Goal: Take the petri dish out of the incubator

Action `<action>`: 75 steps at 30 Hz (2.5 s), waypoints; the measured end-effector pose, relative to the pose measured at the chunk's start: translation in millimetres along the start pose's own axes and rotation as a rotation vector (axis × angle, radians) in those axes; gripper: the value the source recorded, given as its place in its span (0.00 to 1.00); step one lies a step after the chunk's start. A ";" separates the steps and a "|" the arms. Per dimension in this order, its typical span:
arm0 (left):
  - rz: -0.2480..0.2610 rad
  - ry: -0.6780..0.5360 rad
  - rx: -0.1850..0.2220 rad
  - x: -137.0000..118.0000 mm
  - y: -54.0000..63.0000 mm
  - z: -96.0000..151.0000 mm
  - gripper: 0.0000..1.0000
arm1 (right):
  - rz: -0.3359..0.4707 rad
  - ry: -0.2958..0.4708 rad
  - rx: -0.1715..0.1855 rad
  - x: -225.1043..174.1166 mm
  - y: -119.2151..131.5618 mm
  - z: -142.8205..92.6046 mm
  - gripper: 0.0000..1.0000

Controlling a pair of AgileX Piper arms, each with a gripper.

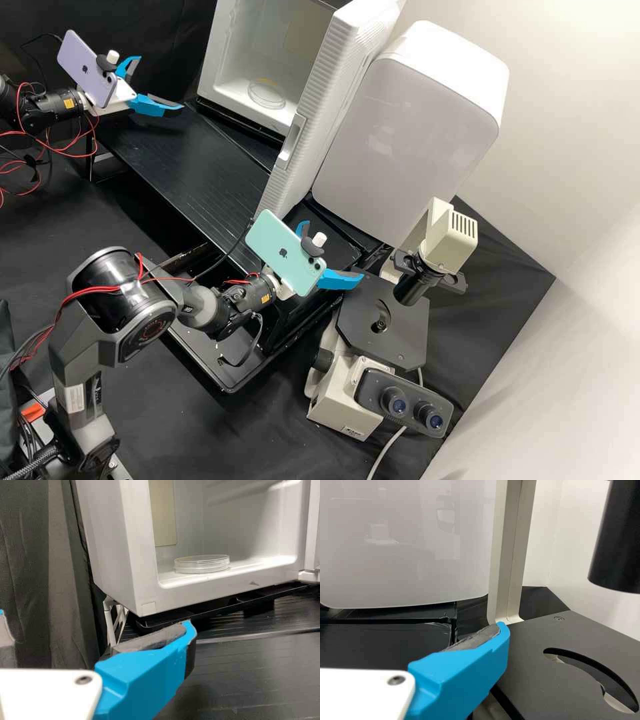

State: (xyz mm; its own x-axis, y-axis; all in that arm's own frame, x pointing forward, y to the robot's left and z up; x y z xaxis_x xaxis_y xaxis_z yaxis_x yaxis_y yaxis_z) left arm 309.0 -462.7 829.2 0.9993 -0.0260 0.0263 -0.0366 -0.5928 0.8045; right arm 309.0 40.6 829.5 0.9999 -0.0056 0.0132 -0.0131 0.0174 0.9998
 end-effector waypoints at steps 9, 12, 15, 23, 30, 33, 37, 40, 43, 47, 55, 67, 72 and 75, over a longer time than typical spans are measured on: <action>0.000 0.000 0.000 0.0 0.0 0.0 1.00 | 0.000 0.000 0.000 0.0 0.0 0.0 1.00; 0.000 0.000 0.000 0.0 0.0 0.0 1.00 | 0.000 0.000 0.000 0.0 0.0 0.0 1.00; 0.000 0.000 0.000 0.0 0.0 0.0 1.00 | 0.000 0.000 0.000 0.0 0.0 0.0 1.00; -0.029 -0.073 -0.024 -18.1 -10.7 15.5 1.00 | 0.000 0.000 0.000 0.0 0.0 0.0 1.00; -0.032 -0.230 -0.040 -41.6 -18.7 50.5 1.00 | 0.000 0.000 0.000 0.0 0.0 0.0 1.00; -0.033 -0.298 -0.044 -49.4 -20.6 66.9 1.00 | 0.000 0.000 0.000 0.0 0.0 0.0 1.00; -0.030 -0.366 -0.046 -55.0 -21.5 83.3 1.00 | 0.000 0.000 0.000 0.0 0.0 0.0 1.00; -0.033 -0.401 -0.048 -58.2 -22.5 92.0 1.00 | 0.000 0.000 0.000 0.0 0.0 0.0 1.00; -0.033 -0.426 -0.049 -59.8 -22.3 98.4 1.00 | 0.000 0.000 0.000 0.0 0.0 0.0 1.00; -0.015 -0.448 -0.054 -57.9 -18.0 105.4 1.00 | 0.000 0.000 0.000 0.0 0.0 0.0 1.00; 0.037 -0.472 -0.065 -36.6 -7.0 121.4 1.00 | 0.000 0.000 0.000 0.0 0.0 0.0 1.00; 0.025 -0.449 -0.071 20.5 7.7 140.7 1.00 | 0.000 0.000 0.000 0.0 0.0 0.0 1.00; 0.025 -0.425 -0.069 43.6 17.6 143.2 1.00 | 0.000 0.000 0.000 0.0 0.0 0.0 1.00; 0.016 -0.390 -0.081 57.9 21.1 141.2 1.00 | 0.000 0.000 0.000 0.0 0.0 0.0 1.00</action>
State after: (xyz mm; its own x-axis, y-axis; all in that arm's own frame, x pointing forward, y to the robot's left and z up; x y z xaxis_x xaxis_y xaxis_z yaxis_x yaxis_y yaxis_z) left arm 365.3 -590.4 764.0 0.9209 -0.3477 -0.1762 -0.0356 -0.5253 0.8502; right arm 309.0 40.6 829.5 0.9999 -0.0056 0.0132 -0.0131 0.0174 0.9998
